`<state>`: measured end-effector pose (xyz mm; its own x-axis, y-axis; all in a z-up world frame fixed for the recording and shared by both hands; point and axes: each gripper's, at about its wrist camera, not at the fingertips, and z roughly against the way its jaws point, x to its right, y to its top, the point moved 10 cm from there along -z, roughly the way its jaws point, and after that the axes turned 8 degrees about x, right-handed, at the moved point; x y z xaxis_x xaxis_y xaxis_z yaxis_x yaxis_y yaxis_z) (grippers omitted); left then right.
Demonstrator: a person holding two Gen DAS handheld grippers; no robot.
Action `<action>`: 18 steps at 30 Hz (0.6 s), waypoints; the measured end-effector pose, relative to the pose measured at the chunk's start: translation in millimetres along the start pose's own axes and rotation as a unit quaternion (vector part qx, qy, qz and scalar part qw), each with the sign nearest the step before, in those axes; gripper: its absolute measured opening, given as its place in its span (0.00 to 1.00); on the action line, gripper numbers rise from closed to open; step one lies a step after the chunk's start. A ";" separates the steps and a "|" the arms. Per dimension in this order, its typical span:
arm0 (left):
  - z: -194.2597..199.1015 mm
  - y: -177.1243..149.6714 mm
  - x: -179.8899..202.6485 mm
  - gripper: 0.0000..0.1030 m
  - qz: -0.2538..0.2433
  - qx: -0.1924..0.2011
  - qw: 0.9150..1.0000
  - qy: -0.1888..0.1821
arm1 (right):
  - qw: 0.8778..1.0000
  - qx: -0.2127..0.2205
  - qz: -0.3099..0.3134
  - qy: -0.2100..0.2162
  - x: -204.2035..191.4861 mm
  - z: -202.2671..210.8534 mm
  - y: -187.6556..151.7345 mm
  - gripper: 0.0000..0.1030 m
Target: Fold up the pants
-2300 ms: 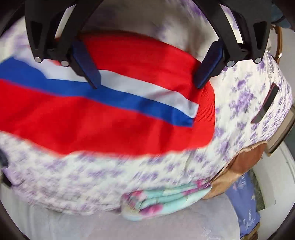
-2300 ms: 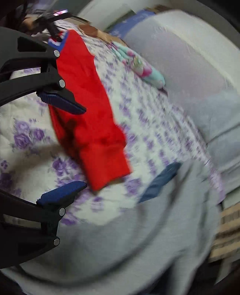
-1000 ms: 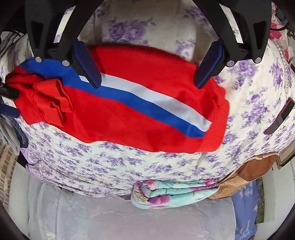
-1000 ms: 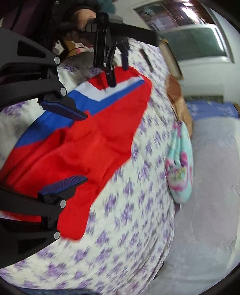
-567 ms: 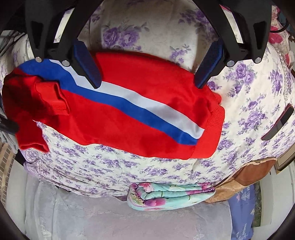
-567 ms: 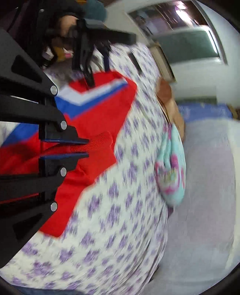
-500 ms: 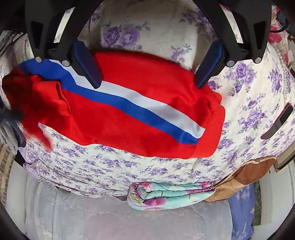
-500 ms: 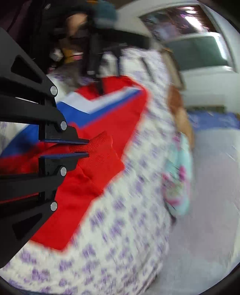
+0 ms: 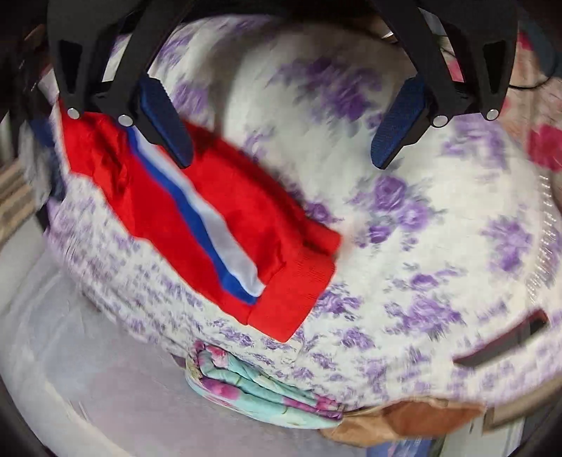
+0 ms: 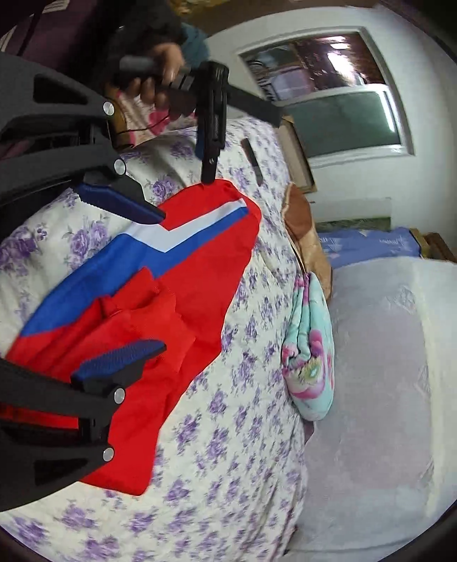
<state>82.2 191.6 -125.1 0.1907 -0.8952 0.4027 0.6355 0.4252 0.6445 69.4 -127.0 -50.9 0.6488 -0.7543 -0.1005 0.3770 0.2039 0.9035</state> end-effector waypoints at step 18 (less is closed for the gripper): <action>-46.0 32.6 27.8 0.19 0.200 -0.027 0.965 -0.167 | 0.996 0.026 -0.066 -0.045 41.7 33.2 -17.0 0.67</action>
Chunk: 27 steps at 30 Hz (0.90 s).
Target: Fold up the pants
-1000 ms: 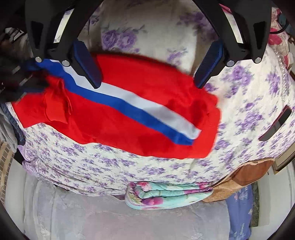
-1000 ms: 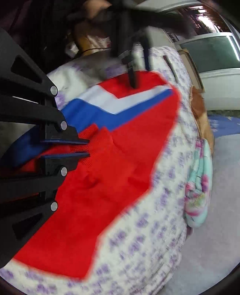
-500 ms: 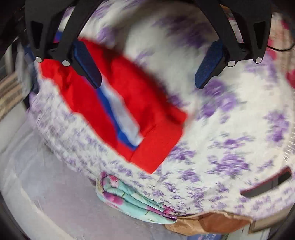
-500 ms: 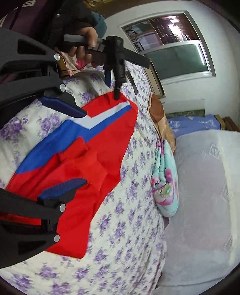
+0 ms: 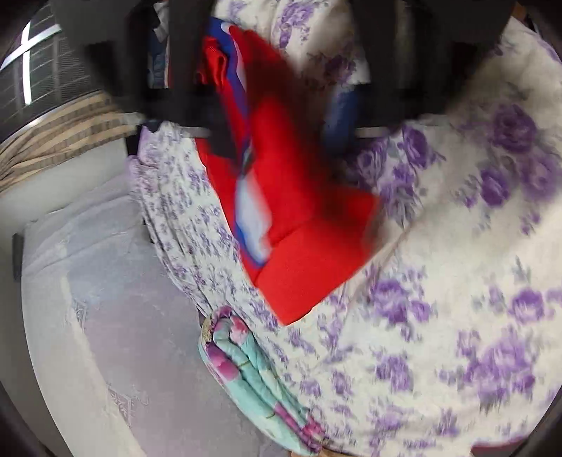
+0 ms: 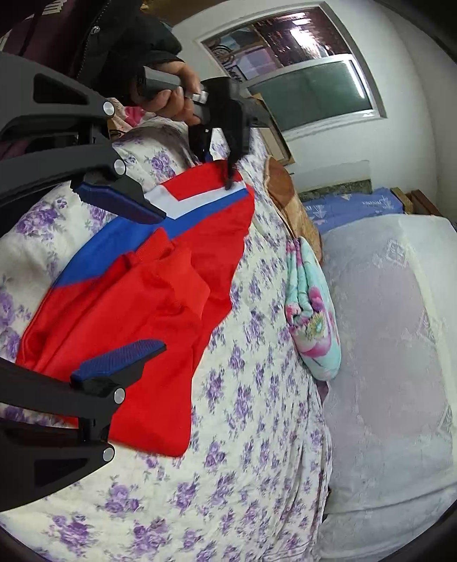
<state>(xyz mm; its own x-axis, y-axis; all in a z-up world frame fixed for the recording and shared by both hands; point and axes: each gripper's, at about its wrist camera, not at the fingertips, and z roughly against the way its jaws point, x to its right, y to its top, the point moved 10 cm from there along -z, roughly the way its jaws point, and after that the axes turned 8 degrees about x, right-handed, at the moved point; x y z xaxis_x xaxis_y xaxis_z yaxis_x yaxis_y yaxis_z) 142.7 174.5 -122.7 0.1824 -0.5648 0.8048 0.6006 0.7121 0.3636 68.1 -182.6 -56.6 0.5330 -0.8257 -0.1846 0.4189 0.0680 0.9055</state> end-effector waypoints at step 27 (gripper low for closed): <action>-38.6 -234.3 196.1 0.93 -0.504 -0.129 0.854 -0.021 | 0.990 0.050 -0.124 -0.033 94.4 69.5 3.8 0.90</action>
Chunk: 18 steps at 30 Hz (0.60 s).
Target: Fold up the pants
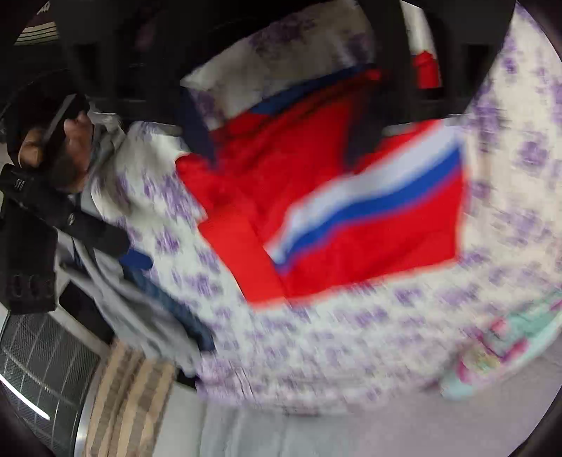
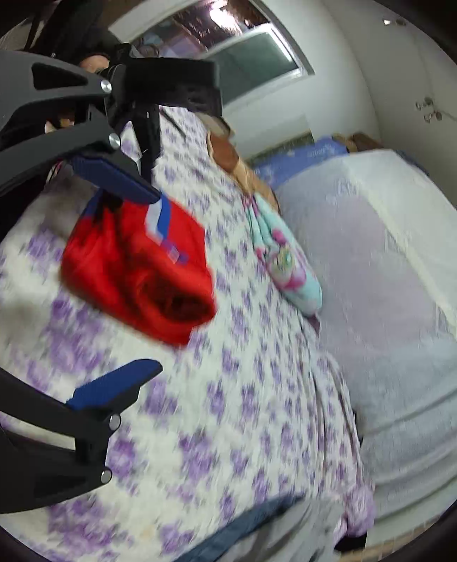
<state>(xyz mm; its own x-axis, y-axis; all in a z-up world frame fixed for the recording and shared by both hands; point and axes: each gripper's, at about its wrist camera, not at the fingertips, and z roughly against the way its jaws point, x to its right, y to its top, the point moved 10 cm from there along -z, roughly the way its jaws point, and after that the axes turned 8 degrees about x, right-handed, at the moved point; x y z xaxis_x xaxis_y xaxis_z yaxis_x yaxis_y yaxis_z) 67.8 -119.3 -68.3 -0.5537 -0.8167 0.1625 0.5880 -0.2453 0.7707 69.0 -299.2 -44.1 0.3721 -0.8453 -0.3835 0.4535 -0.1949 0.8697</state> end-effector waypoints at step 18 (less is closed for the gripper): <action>-1.2 -9.8 -54.6 0.92 0.076 0.004 0.997 0.015 | 0.981 -0.181 -0.049 -0.043 10.1 -58.5 -40.4 0.37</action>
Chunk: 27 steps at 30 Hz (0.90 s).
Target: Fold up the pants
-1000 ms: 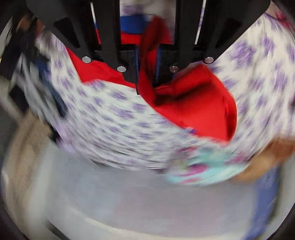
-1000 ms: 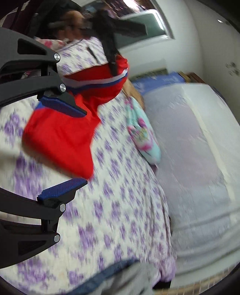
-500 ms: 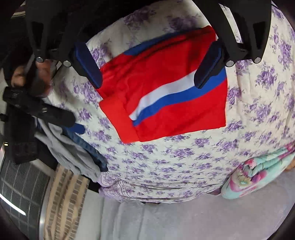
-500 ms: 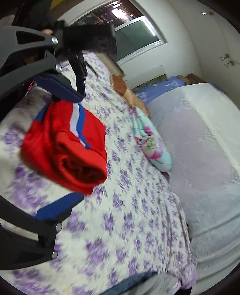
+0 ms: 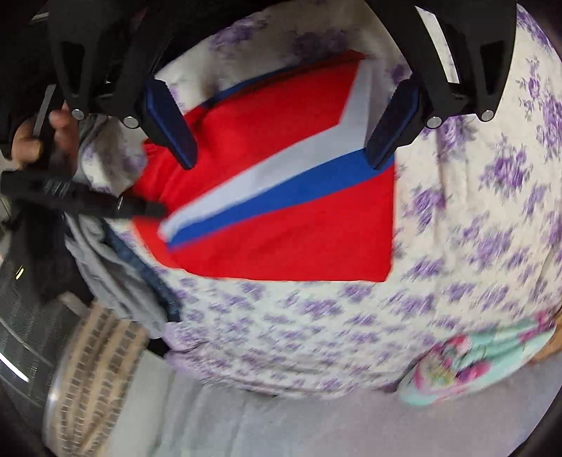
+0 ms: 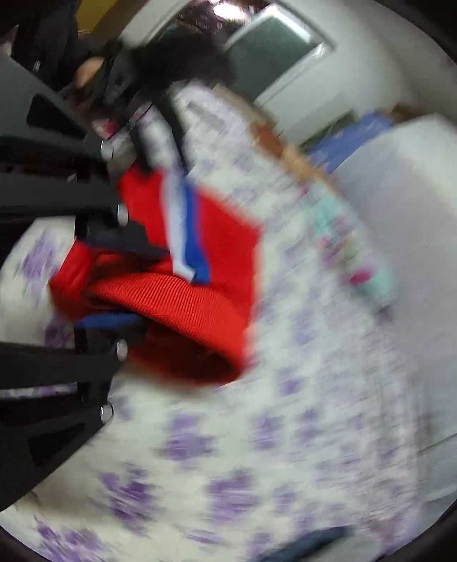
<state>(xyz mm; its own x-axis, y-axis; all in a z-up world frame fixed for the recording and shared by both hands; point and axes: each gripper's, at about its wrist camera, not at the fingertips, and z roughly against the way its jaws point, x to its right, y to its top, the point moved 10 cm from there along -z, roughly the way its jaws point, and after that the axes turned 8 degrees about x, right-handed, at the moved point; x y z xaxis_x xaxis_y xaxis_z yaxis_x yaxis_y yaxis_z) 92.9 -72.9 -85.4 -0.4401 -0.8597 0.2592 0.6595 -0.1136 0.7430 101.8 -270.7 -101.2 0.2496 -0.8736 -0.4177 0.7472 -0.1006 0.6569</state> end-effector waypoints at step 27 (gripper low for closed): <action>-24.5 2.8 0.5 0.68 0.106 -0.049 0.984 -0.134 | 0.995 0.025 -0.030 0.097 -27.8 5.7 0.2 0.32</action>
<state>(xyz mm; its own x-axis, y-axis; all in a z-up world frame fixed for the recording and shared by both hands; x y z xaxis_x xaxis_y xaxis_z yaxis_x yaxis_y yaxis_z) 109.4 -85.9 -98.3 -0.4234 -0.7086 0.5645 0.8028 -0.0047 0.5962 91.5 -249.1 -85.9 0.3235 -0.7572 -0.5675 0.7346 -0.1770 0.6550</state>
